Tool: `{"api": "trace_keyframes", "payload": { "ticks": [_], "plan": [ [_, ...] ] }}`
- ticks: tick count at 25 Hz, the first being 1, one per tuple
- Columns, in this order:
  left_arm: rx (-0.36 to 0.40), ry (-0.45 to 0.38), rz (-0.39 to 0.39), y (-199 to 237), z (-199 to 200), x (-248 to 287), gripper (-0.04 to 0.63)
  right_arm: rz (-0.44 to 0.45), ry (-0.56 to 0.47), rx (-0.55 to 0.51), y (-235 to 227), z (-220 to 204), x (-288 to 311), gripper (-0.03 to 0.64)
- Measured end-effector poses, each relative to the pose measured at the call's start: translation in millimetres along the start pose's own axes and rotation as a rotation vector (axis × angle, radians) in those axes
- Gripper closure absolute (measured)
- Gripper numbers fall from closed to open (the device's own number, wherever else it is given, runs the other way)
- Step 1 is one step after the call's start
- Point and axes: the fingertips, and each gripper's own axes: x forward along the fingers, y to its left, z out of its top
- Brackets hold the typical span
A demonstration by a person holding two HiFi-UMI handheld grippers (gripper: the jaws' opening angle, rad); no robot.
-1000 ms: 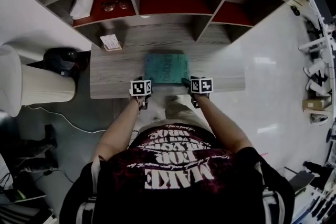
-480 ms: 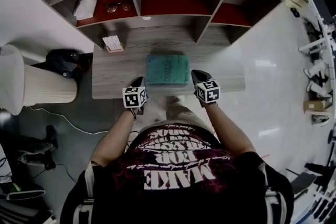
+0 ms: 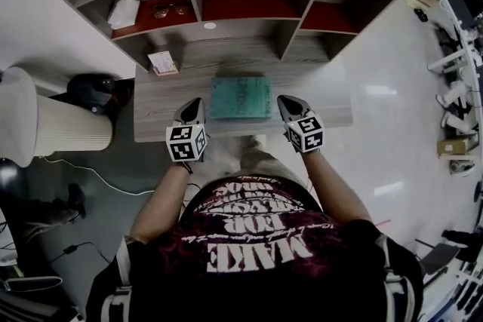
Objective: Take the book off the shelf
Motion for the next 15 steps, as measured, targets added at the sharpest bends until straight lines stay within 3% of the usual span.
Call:
{"api": "trace_keyframes", "payload": {
  "ticks": [5, 15],
  "plan": [
    [0.064, -0.103, -0.095, -23.0, 50.0, -24.7, 0.588, 0.006, -0.079, -0.027, 7.8, 38.8, -19.3, 0.614],
    [0.168, -0.253, -0.106, -40.3, 122.3, -80.9, 0.588, 0.032, -0.215, -0.094, 34.1, 116.8, -61.5, 0.614]
  ]
}}
